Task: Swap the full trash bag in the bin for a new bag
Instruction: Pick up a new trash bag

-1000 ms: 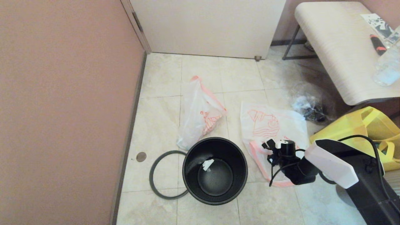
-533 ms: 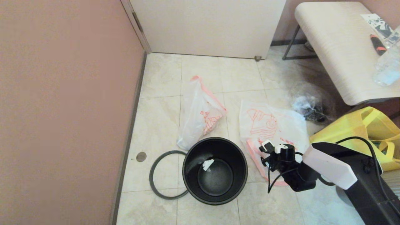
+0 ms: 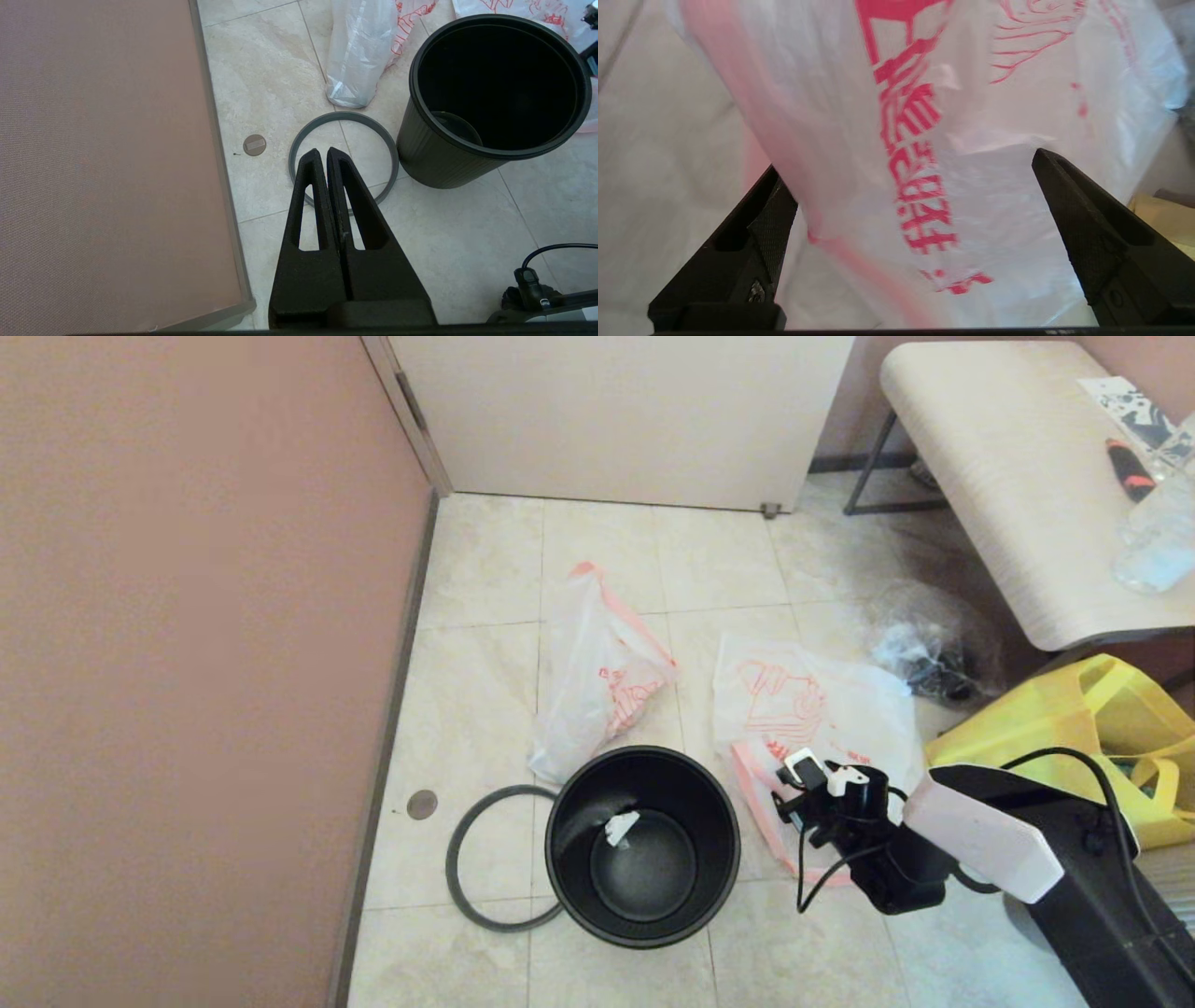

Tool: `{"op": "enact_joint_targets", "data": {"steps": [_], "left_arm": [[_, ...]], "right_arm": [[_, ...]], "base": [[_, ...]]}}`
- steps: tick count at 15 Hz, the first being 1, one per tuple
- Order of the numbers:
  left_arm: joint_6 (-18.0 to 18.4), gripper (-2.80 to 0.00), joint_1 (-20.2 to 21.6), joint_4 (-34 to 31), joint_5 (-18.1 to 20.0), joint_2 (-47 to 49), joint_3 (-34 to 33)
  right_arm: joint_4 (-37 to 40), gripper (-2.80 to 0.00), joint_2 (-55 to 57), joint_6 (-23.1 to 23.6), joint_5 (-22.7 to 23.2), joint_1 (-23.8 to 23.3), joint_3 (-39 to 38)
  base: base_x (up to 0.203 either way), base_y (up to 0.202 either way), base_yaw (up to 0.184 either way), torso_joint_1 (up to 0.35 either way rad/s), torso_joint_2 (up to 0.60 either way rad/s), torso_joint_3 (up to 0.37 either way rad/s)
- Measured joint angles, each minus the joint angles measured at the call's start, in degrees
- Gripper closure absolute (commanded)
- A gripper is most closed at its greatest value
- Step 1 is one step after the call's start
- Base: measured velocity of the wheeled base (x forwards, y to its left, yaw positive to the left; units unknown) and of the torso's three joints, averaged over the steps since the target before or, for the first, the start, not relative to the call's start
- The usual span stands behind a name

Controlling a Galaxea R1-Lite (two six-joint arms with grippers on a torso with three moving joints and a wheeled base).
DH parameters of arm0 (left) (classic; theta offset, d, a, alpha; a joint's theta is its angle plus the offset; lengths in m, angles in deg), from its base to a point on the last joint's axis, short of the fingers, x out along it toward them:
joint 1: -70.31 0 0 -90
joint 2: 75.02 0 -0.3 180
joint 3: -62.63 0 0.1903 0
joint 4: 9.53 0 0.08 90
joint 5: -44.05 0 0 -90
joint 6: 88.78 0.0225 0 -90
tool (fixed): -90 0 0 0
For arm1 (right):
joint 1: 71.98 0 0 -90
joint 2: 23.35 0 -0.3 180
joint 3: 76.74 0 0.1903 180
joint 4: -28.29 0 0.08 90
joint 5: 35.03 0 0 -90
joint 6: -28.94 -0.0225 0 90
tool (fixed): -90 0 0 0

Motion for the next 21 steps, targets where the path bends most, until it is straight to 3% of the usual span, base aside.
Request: {"op": "enact_joint_targets", "data": {"steps": [1,2,8,15,17,21], "left_arm": [[0.0,0.0,0.0,0.0,0.0,0.0,0.0],[0.0,0.0,0.0,0.0,0.0,0.0,0.0],[0.0,0.0,0.0,0.0,0.0,0.0,0.0],[0.0,0.0,0.0,0.0,0.0,0.0,0.0],[0.0,0.0,0.0,0.0,0.0,0.0,0.0],[0.0,0.0,0.0,0.0,0.0,0.0,0.0]], "right_arm": [[0.1,-2.8,0.2,0.2,-1.9,-0.4,0.8],[0.5,0.0,0.4,0.7,-3.5,-0.9,1.6],[2.5,0.0,0.4,1.1,-6.1,-2.4,5.0],[0.8,0.0,-1.1,-3.0,-6.0,-1.7,8.3],[0.8,0.0,-4.1,-3.9,-6.2,-1.9,4.1],[4.0,0.0,-13.9,-6.1,-6.2,-1.7,-11.3]], "base": [[0.0,0.0,0.0,0.0,0.0,0.0],[0.0,0.0,0.0,0.0,0.0,0.0],[0.0,0.0,0.0,0.0,0.0,0.0],[0.0,0.0,0.0,0.0,0.0,0.0],[0.0,0.0,0.0,0.0,0.0,0.0],[0.0,0.0,0.0,0.0,0.0,0.0]]}}
